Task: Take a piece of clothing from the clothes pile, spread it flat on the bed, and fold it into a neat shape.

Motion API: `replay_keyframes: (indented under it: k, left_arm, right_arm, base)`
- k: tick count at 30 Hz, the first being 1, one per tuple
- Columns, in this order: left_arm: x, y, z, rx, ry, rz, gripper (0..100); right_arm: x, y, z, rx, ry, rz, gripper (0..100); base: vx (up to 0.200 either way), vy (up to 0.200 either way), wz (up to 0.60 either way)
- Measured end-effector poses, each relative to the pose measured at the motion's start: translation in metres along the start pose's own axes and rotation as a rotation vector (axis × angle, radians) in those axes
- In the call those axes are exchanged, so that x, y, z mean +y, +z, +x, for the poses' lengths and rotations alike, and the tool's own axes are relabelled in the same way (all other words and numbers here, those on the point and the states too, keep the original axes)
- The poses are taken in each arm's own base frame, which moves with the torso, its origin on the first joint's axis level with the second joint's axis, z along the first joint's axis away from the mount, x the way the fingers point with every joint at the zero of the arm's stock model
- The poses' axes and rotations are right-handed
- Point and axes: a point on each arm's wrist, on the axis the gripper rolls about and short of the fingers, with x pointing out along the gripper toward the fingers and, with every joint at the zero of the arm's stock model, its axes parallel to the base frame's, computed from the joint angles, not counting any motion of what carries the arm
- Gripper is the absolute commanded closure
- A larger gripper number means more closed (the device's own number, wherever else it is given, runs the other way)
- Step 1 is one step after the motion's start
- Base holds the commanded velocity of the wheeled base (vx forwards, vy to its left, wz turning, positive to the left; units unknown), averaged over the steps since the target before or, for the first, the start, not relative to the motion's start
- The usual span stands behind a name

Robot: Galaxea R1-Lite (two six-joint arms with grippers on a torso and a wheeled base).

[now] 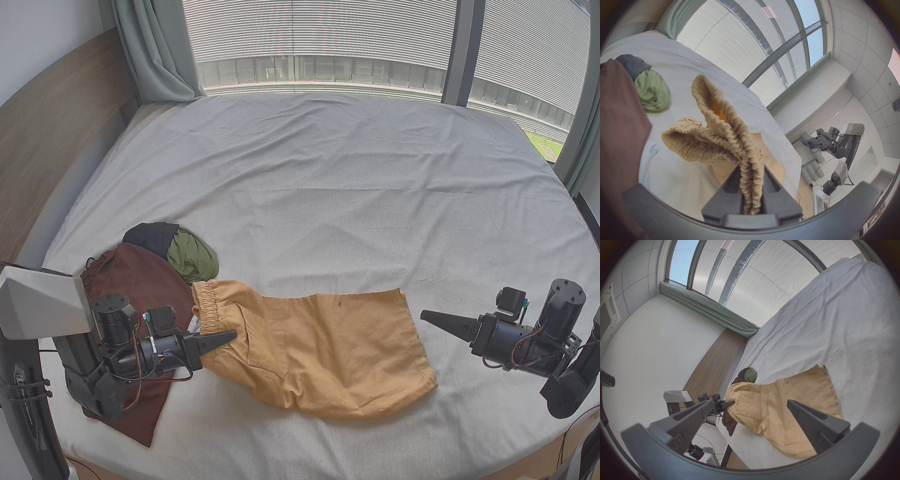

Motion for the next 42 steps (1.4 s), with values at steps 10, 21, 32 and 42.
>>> replay_keyframes:
  k: [10,21,32,42]
  left_arm:
    - [-0.033,0.009,0.034,-0.046,-0.036,-0.018,100]
    - [-0.057,0.013,0.062,-0.054,-0.127,-0.046,100]
    - [-0.071,0.008,0.076,-0.045,-0.164,-0.07,100]
    - [-0.081,-0.005,0.104,-0.008,-0.229,-0.12,100]
  right_arm:
    - [-0.002,0.004,-0.001,-0.016,-0.005,-0.003,0]
    - [-0.005,0.011,-0.002,-0.048,-0.015,-0.007,0]
    - [-0.006,0.016,-0.002,-0.067,-0.016,-0.008,0]
    - [-0.003,0.024,-0.001,-0.1,-0.002,0.0,0]
  base:
    - [0.0,0.0,0.0]
    - [0.0,0.0,0.0]
    - [0.0,0.0,0.0]
    - [0.0,0.0,0.0]
